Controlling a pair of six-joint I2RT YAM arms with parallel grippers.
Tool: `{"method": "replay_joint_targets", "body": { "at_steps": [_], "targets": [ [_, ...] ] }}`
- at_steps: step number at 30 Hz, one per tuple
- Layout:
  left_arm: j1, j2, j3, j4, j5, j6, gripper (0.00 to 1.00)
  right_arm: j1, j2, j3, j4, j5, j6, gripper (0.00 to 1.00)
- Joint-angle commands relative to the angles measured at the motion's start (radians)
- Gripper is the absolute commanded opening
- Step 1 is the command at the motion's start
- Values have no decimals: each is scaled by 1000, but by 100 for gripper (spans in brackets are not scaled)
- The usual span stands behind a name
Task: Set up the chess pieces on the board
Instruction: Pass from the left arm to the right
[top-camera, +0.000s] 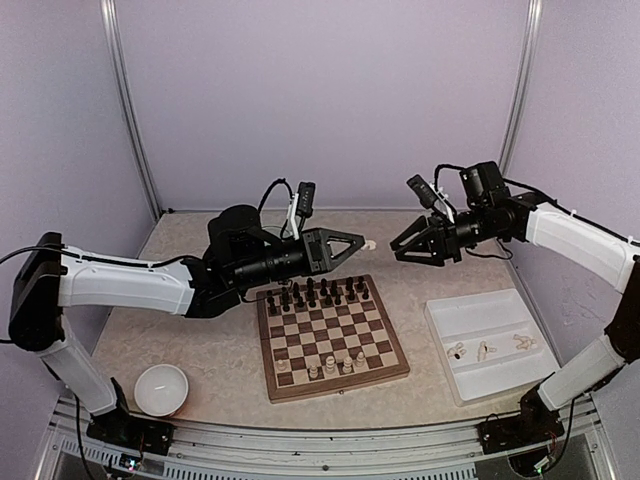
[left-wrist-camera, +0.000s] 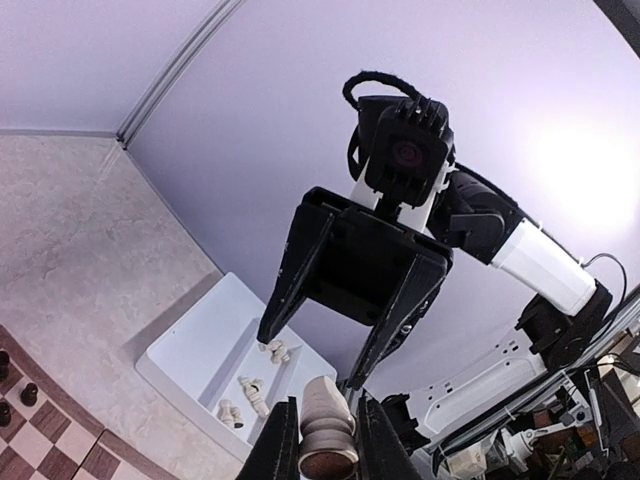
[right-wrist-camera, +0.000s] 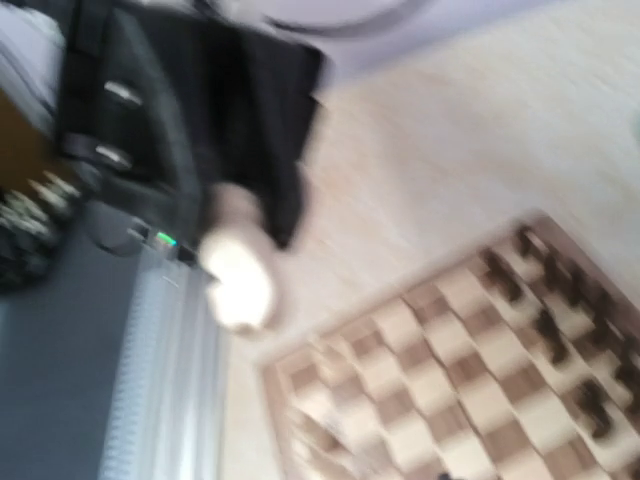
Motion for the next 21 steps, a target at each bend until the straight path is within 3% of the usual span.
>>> {"method": "replay_joint_targets", "body": {
  "at_steps": [1,11,21],
  "targets": [
    [6,15,-18,156,-12,-57,12,5,-7,0,212,-220,182,48],
    [1,49,1,165,-32,-50,12,42,86,20,306,-281,380,46],
    [-18,58,25,110,-63,16,12,47,140,31,354,-292,474,33]
  ]
}}
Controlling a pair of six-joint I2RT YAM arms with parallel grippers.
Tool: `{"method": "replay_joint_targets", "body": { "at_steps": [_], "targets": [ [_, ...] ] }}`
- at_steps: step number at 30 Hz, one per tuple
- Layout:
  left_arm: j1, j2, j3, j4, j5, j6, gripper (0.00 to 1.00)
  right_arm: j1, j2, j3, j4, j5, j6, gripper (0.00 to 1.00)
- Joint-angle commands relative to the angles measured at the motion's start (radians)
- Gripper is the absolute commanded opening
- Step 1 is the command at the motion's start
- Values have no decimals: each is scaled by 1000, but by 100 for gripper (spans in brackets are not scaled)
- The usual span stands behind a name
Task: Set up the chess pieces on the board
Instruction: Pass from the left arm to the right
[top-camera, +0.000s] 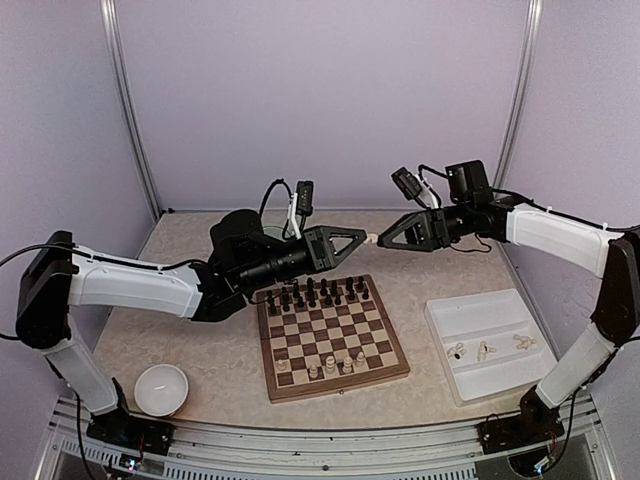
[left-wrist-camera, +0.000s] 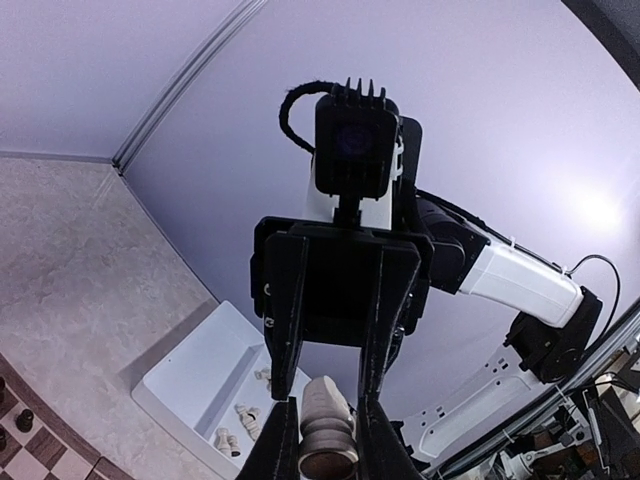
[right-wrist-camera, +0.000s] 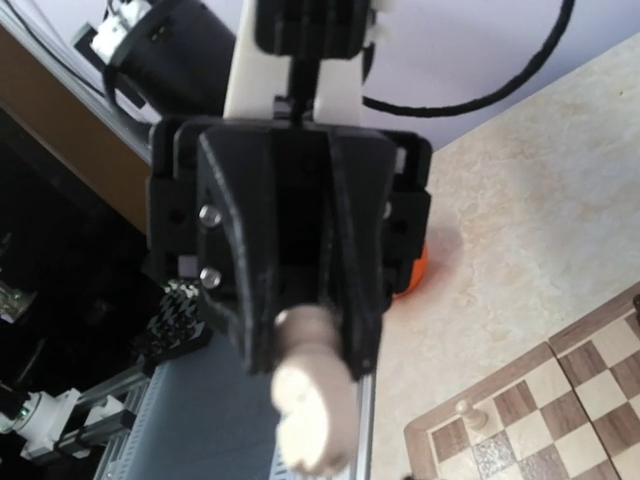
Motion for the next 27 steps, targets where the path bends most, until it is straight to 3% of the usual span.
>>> {"method": "replay_joint_targets", "body": {
  "at_steps": [1,10,17,22,27],
  "targets": [
    [-13,16,36,-33,-21,55,12,11,27,24,46,-35,57,32],
    [-47,45,118,-150,-82,159,12,14,38,4,112,-71,122,25],
    [-58,60,144,-194,-124,193,13,12,32,-11,131,-71,131,7],
    [-77,32,175,-313,-244,280,32,-4,33,60,-81,45,-69,0],
    [-80,-90,174,-462,-330,458,41,-5,20,188,-350,323,-361,0]
  ]
}}
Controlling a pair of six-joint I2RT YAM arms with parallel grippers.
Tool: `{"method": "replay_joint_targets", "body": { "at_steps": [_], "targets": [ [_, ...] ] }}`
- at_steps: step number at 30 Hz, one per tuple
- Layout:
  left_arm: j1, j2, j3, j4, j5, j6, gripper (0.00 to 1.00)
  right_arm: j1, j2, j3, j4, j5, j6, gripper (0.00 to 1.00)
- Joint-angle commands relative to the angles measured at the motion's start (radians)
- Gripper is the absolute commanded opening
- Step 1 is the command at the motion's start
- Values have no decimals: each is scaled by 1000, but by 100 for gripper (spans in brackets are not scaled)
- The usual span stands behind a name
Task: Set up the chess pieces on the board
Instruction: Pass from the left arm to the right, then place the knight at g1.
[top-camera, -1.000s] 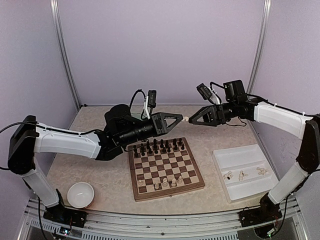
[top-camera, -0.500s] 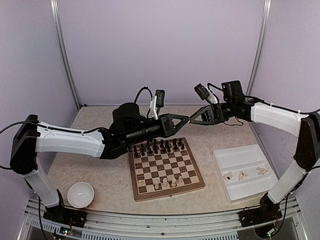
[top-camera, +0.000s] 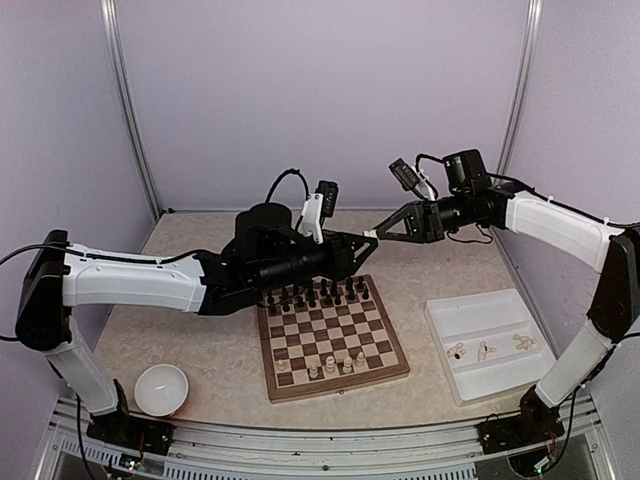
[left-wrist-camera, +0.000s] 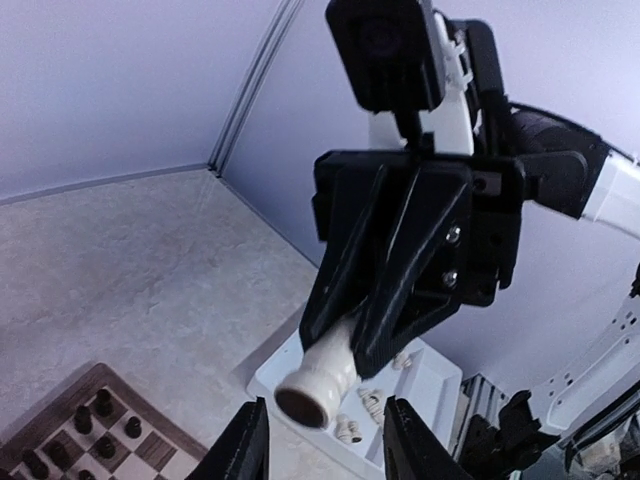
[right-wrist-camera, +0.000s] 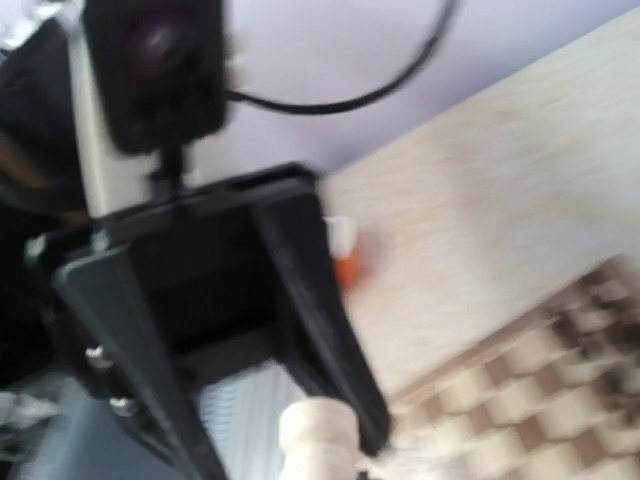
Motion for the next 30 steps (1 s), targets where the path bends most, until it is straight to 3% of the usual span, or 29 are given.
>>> {"method": "replay_joint_targets", "body": {
  "at_steps": [1,7,13,16,18,20,30],
  "targets": [
    [-3,-135,28,-188,-131,202,43,4,-17,107,-261,274,-298,0],
    [106,-316,3,-369,-299,350,60,134,-19,180,-504,647,-602,0],
    [193,-357,-65,-277,-587,656,63,378,-48,76,-567,936,-787,0],
    [281,-326,-17,-406,-471,531,75,473,-12,31,-593,1076,-807,0],
    [305,-348,-52,-386,-418,514,84,508,5,-6,-605,1121,-809,0],
    [310,-396,-115,-321,-459,517,89,532,20,-37,-604,1144,-807,0],
    [360,-459,-148,-326,-447,489,89,554,75,-89,-581,1230,-780,0]
  ]
}}
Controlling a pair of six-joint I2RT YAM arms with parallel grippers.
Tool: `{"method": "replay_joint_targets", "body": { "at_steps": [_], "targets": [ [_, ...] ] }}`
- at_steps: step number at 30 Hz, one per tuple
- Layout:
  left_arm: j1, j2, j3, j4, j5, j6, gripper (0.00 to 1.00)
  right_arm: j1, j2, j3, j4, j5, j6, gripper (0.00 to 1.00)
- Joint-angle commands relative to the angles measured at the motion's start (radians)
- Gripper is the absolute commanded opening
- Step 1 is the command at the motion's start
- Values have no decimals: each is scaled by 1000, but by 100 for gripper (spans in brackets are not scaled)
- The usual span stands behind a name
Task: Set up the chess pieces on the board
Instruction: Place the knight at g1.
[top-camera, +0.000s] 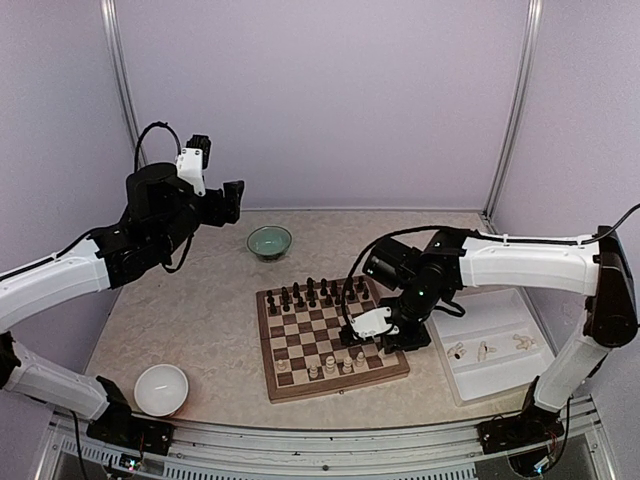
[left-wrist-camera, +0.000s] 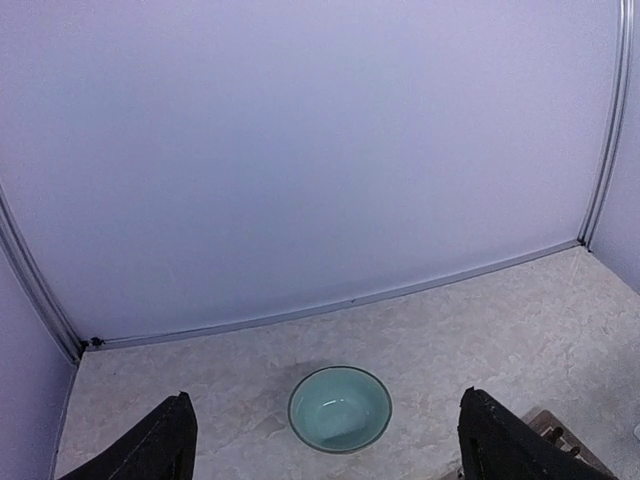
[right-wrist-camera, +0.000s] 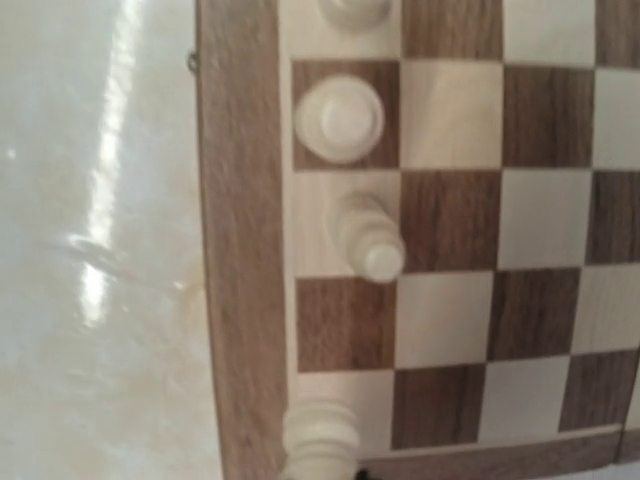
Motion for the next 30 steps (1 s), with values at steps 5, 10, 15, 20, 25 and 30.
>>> {"method": "replay_joint_targets", "body": {
  "at_steps": [5,10,15,20,25,30],
  "targets": [
    [8,3,17,-6,41,-24,89,10,95,34,25,77,27,0],
    [6,0,24,-17,57,-25,89,17,136,71,1,47,29,0],
    [6,-1,32,-28,67,-29,89,25,143,59,5,51,35,0],
    [6,2,36,-34,75,-34,89,25,150,61,9,45,37,0],
    [6,9,42,-44,76,-43,89,30,164,64,8,35,37,0],
    [6,12,44,-47,70,-41,89,40,175,69,10,28,38,0]
  ]
}}
